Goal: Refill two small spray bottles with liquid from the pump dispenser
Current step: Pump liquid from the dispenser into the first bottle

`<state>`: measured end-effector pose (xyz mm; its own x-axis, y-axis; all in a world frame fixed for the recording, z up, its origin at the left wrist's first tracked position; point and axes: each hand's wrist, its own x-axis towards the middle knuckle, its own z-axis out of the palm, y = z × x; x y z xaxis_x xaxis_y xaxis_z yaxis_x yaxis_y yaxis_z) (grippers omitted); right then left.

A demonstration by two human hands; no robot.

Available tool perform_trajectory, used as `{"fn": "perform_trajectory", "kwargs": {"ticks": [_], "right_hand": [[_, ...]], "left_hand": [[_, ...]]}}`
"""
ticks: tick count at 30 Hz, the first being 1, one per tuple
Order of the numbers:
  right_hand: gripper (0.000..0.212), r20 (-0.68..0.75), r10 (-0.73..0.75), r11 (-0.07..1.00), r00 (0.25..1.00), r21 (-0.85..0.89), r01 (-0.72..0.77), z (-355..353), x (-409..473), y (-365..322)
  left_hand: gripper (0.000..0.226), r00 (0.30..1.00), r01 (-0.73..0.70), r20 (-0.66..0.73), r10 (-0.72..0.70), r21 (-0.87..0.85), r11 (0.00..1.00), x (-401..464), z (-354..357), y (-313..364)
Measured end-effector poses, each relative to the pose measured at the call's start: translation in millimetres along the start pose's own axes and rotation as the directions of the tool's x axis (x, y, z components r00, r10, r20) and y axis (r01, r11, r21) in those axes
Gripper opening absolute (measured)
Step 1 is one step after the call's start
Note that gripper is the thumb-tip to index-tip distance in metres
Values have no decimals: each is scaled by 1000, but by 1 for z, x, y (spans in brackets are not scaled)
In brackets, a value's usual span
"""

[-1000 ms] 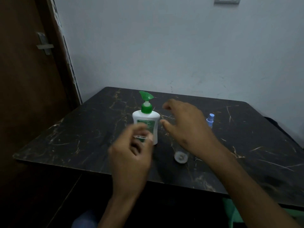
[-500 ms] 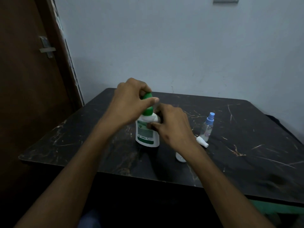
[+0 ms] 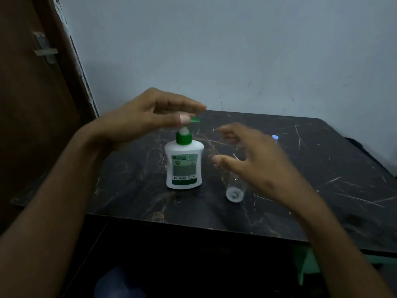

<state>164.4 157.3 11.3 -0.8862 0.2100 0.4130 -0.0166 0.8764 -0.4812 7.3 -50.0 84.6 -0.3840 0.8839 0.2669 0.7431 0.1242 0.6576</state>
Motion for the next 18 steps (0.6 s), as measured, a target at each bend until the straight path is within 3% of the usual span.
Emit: {"fn": "perform_trajectory", "kwargs": {"ticks": [3,7,14,18], "right_hand": [[51,-172,120,988,978,115,-101,-5,-48,31],[59,-139,238,957,961,200,-208,31,-76,49],[37,-128,216,964,968,182,-191,63,-59,49],[41,-196,136,973,971,210,-94,57,-45,32]], "left_hand": [[32,983,57,-180,-46,55,997,13,-1,2],[31,913,208,-366,-182,33,978,53,7,11],[26,813,500,-427,-395,165,850,99,14,-6],[29,772,573,-480,-416,244,782,98,17,-12]]}}
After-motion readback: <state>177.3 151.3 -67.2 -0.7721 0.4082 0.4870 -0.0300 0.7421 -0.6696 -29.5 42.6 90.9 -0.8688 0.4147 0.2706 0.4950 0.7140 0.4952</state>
